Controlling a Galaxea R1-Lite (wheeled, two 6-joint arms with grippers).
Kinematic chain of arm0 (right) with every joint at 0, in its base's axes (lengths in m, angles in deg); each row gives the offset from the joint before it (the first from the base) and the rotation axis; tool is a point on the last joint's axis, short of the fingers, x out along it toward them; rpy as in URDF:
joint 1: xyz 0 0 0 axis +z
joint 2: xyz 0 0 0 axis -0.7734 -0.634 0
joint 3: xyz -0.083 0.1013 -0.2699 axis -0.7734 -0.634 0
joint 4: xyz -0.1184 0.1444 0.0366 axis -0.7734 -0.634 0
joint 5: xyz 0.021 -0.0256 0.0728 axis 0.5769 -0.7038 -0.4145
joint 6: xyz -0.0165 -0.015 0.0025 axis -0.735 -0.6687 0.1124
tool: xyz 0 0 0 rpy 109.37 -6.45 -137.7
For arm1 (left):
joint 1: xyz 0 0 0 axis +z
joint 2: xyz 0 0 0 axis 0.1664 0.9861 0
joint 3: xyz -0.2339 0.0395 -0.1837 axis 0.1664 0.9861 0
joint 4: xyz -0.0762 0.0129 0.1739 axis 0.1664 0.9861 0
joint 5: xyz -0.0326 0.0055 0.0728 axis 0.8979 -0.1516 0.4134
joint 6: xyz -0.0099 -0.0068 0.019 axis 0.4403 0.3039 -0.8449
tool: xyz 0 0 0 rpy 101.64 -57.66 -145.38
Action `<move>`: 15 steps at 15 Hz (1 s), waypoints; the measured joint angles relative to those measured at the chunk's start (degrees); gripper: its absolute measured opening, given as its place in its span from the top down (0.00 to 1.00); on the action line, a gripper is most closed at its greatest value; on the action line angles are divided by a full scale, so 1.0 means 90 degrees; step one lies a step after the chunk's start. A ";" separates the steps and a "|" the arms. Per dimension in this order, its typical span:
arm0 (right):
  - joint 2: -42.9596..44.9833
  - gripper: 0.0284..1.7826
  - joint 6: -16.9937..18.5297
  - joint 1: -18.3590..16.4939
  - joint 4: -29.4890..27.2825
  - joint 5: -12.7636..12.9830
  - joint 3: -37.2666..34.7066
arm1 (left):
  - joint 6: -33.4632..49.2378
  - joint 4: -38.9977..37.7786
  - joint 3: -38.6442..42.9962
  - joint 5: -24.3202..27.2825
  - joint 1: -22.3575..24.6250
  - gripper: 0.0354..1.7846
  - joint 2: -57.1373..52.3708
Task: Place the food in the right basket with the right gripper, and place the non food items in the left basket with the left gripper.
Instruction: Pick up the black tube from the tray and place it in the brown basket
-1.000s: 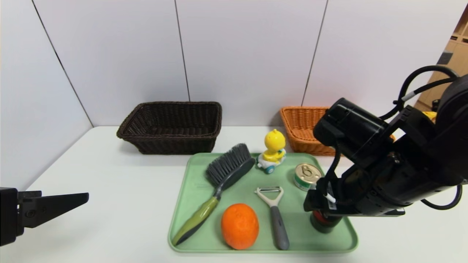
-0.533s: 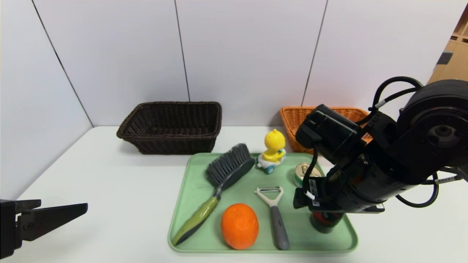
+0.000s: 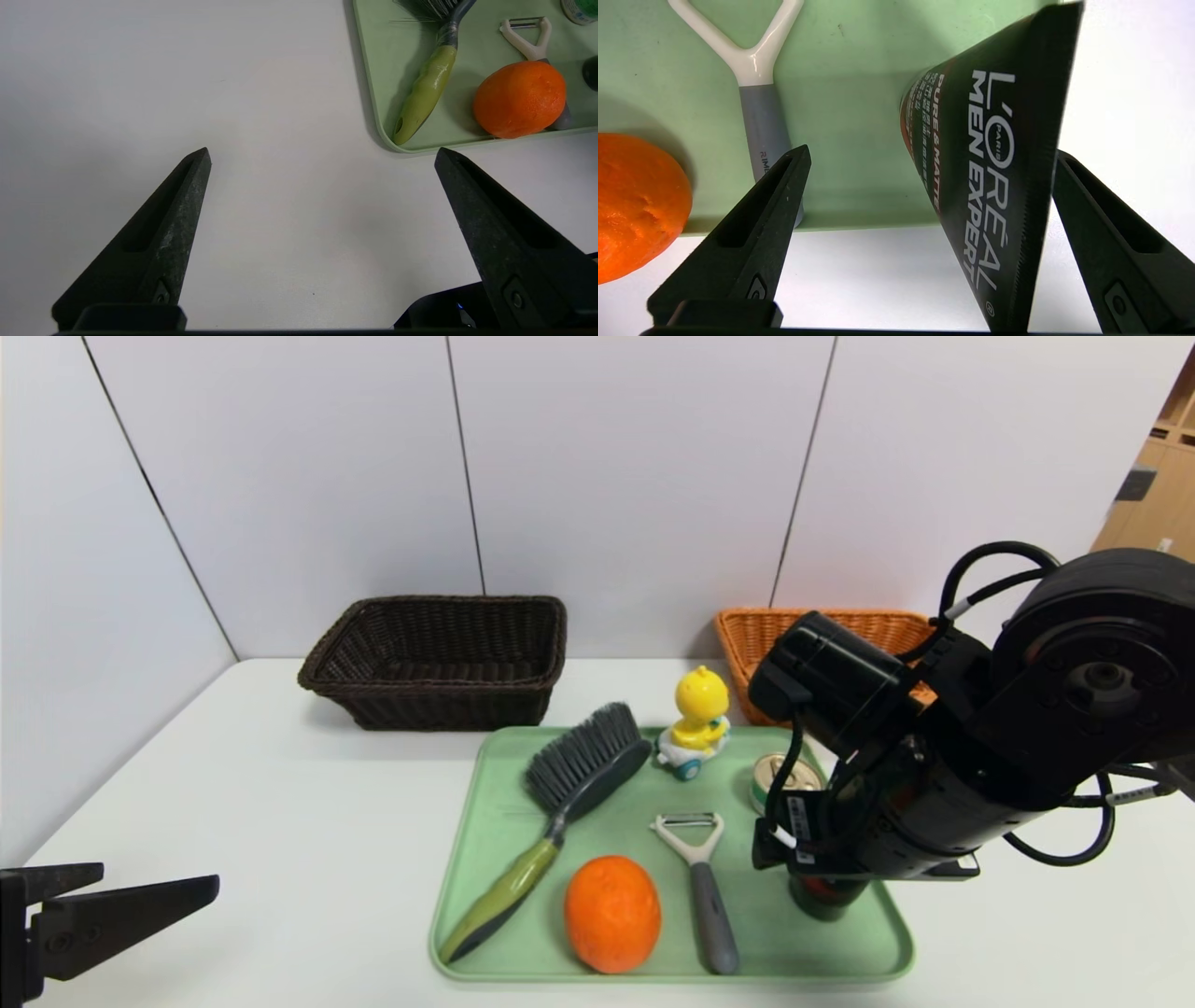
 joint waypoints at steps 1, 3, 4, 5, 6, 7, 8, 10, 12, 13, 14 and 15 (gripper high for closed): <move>0.0000 0.04 -0.0003 -0.0001 0.0000 0.0003 -0.0018 | 0.0000 0.0000 0.0000 0.0000 0.0000 0.06 -0.0009; 0.0004 0.04 -0.0008 -0.0043 0.0116 0.0012 -0.0079 | 0.0000 -0.0003 0.0009 0.0004 0.0000 0.06 -0.0030; 0.0026 0.04 -0.0020 -0.0058 0.0177 0.0015 -0.0116 | 0.0003 0.0000 0.0024 0.0034 0.0000 0.06 -0.0034; 0.0072 0.04 -0.0024 -0.0053 0.0187 0.0015 -0.0144 | 0.0000 0.0003 0.0037 0.0077 0.0000 0.06 -0.0045; 0.0138 0.04 -0.0031 -0.0009 0.0182 0.0027 -0.0156 | 0.0000 -0.0003 0.0050 0.0096 0.0000 0.06 -0.0054; 0.0233 0.04 -0.0024 0.0098 0.0169 0.0039 -0.0176 | 0.0003 0.0000 0.0061 0.0099 0.0000 0.06 -0.0064; 0.0364 0.04 -0.0018 0.0236 0.0168 0.0093 -0.0241 | 0.0003 -0.0003 0.0062 0.0104 0.0000 0.06 -0.0070; 0.0699 0.04 -0.0009 0.0493 0.0218 0.0574 -0.0630 | 0.0003 -0.0003 0.0068 0.0102 0.0000 0.06 -0.0085; 0.1136 0.04 -0.0027 0.0656 0.0503 0.0872 -0.1184 | 0.0000 0.0003 0.0096 0.0108 0.0000 0.06 -0.0103; 0.1364 0.04 -0.0043 0.0703 0.0782 0.0906 -0.1525 | -0.0009 0.0003 0.0135 0.0108 0.0000 0.06 -0.0110; 0.1600 0.04 -0.0092 0.0729 0.1201 0.0943 -0.1965 | -0.0016 0.0000 0.0169 0.0108 0.0000 0.06 -0.0115; 0.1801 0.04 -0.0221 0.0746 0.1734 0.1006 -0.2427 | -0.0024 0.0000 0.0191 0.0116 0.0000 0.06 -0.0112</move>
